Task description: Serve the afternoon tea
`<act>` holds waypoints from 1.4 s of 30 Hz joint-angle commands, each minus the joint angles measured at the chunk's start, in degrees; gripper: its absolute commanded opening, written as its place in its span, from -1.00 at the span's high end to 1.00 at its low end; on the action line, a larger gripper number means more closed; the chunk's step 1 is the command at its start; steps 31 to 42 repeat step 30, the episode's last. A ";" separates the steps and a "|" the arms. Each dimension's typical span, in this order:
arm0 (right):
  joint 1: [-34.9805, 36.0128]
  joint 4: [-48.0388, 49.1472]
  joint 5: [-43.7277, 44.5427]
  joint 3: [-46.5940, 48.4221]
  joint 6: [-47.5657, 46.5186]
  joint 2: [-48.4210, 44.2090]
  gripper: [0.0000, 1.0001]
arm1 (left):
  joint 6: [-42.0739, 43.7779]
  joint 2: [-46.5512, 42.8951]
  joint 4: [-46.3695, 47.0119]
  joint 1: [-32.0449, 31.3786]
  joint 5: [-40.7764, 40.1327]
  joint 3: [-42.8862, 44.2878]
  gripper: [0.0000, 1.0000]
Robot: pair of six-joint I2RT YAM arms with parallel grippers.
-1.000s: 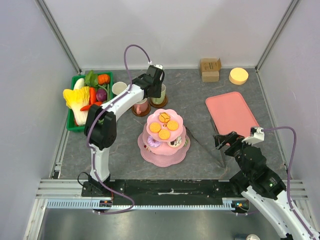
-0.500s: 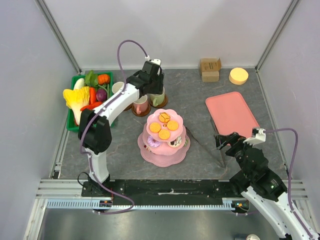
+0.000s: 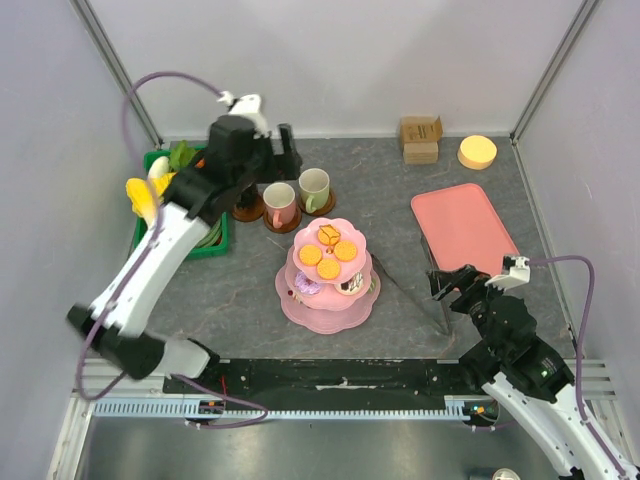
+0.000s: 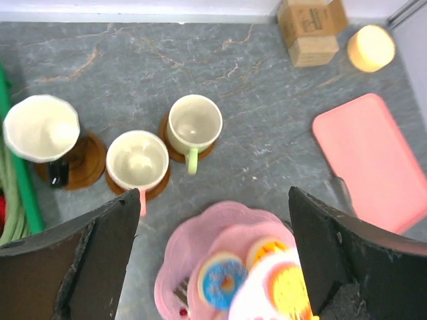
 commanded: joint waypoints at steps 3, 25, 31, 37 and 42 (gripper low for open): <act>0.07 1.65 0.11 2.38 -0.76 1.46 -0.96 | -14.27 -25.94 -5.54 -0.24 -3.74 -21.23 -0.94; 0.07 -1.16 6.70 2.12 3.20 -0.12 -0.96 | -30.73 -62.29 -14.94 -0.33 -3.30 -55.93 -0.99; 0.07 -1.34 6.35 2.12 3.64 0.23 -0.96 | -30.29 -63.69 -13.97 -0.24 -2.42 -56.63 -0.99; 0.07 -1.34 6.35 2.12 3.64 0.23 -0.96 | -30.29 -63.69 -13.97 -0.24 -2.42 -56.63 -0.99; 0.07 -1.34 6.35 2.12 3.64 0.23 -0.96 | -30.29 -63.69 -13.97 -0.24 -2.42 -56.63 -0.99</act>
